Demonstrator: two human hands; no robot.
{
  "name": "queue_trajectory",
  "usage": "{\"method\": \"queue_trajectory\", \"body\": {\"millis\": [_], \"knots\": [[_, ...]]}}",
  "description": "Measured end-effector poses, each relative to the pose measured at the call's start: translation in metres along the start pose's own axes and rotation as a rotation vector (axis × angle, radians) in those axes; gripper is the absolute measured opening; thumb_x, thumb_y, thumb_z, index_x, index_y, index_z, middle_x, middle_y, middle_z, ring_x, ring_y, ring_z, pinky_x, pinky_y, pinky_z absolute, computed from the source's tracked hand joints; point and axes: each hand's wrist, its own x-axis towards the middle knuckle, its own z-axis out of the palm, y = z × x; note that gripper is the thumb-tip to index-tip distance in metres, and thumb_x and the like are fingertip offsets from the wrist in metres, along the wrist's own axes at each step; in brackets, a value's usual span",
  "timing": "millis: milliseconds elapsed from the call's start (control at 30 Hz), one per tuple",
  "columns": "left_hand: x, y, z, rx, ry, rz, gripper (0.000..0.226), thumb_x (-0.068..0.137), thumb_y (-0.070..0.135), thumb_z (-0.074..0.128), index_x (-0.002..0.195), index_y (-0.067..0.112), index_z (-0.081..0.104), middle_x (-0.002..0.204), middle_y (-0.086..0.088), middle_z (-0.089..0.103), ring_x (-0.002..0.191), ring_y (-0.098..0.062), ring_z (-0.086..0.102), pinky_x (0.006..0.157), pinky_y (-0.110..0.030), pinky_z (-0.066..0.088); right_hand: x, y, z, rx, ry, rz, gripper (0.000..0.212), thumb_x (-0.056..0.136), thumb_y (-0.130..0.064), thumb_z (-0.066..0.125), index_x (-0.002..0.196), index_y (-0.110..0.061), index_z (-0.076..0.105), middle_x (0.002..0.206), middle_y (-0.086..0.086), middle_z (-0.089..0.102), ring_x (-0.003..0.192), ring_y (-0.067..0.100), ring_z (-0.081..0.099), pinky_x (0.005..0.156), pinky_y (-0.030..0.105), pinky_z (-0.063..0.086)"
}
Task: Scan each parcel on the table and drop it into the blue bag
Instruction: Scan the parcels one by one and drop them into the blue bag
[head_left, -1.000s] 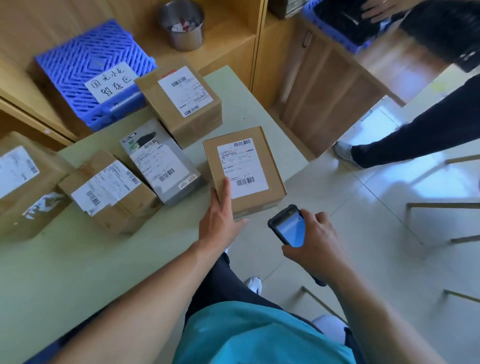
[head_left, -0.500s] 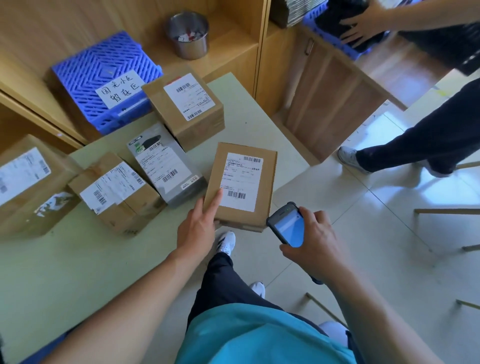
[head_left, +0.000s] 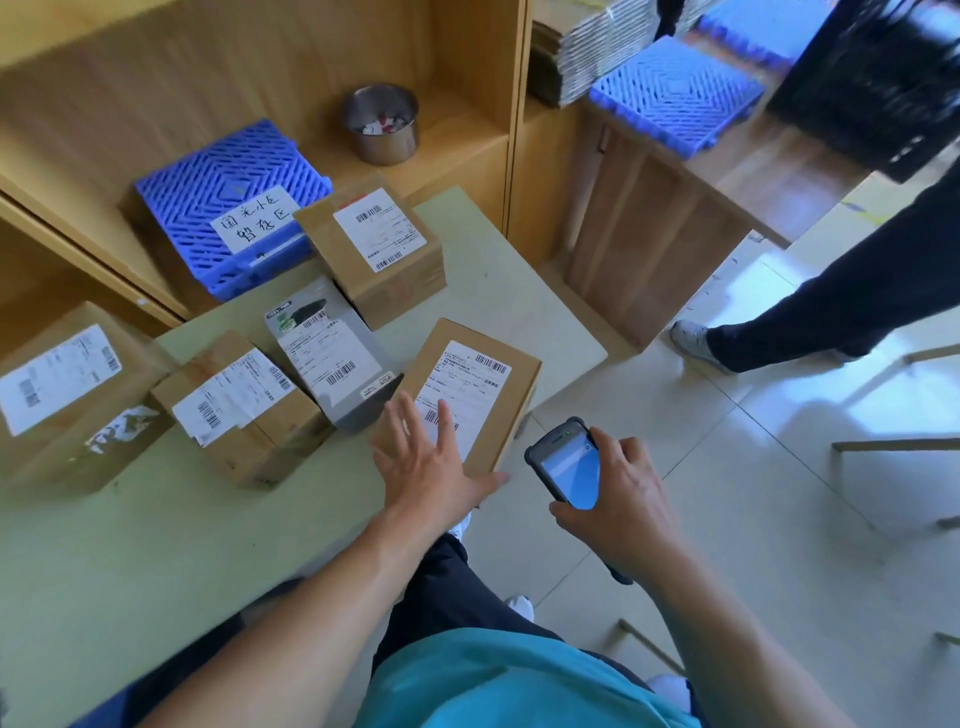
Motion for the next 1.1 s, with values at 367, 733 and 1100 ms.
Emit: {"method": "queue_trajectory", "body": {"millis": [367,733,1100], "knots": [[-0.001,-0.029,-0.008,0.082,-0.101,0.085,0.121,0.08,0.058,0.07,0.161,0.022,-0.014,0.161,-0.026,-0.034,0.149,-0.047,-0.03,0.12,-0.053,0.027,-0.017,0.011,-0.006,0.047,0.006,0.012,0.092,0.073,-0.051,0.071,0.148,-0.033,0.022,0.12,-0.005,0.036,0.099,0.019,0.047,0.076,0.03,0.048],[0.03,-0.055,-0.025,0.096,-0.169,0.087,0.148,0.053,0.099,0.057,0.153,0.038,-0.033,0.152,-0.019,-0.051,0.142,-0.046,-0.043,0.118,-0.069,0.022,-0.021,-0.006,-0.004,0.068,0.008,0.014,0.092,0.074,-0.054,0.07,0.148,-0.037,0.019,0.12,-0.007,0.035,0.1,0.017,0.047,0.079,0.028,0.047],[0.054,-0.065,-0.061,0.112,-0.3,0.13,0.147,0.056,0.093,0.066,0.153,0.041,-0.031,0.153,-0.02,-0.049,0.141,-0.048,-0.043,0.119,-0.07,0.012,-0.018,-0.016,-0.003,0.062,0.034,0.025,0.093,0.072,-0.057,0.069,0.148,-0.038,0.02,0.116,-0.011,0.033,0.098,0.013,0.044,0.077,0.027,0.045]]}}
